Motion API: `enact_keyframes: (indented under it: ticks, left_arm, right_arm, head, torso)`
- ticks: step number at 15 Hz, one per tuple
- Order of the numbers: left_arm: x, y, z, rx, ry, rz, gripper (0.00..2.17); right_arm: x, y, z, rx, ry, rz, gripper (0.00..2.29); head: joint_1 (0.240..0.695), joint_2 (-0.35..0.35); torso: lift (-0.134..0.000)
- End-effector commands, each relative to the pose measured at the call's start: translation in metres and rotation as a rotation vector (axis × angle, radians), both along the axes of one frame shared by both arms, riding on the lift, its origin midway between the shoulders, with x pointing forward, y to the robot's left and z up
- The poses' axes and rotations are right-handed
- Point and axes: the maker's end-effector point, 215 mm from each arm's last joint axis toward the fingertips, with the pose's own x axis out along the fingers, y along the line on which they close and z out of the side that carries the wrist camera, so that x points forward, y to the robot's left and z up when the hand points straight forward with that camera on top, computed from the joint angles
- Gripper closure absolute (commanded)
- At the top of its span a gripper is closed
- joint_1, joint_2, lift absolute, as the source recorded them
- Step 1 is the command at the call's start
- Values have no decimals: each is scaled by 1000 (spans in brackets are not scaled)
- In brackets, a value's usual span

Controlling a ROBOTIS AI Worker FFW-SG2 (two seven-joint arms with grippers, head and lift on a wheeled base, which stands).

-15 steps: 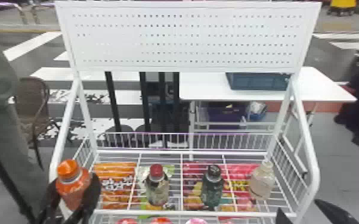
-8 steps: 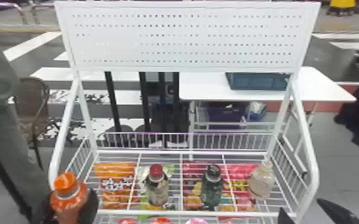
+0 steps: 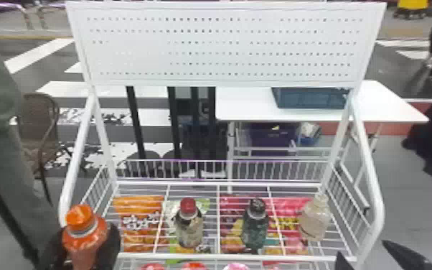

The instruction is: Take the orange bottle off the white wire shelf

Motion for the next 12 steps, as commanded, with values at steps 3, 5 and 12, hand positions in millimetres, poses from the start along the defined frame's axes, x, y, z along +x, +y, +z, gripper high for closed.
enact_keyframes:
  ticks: [3,5,12]
  left_arm:
    - [1,-1,0,2,-2,-1,630]
    - [1,-1,0,2,0,-1,630]
    - [1,-1,1,3,-2,-1,630]
  right_arm:
    - [-2,1,2,0,-2,1,144]
    - [-2,1,3,1,-5,2,144]
    - [-1,0,3,3,-5,1,144]
  head:
    - [499,0]
    - [499,0]
    - [499,0]
  torso:
    - [0]
    - [0]
    - [0]
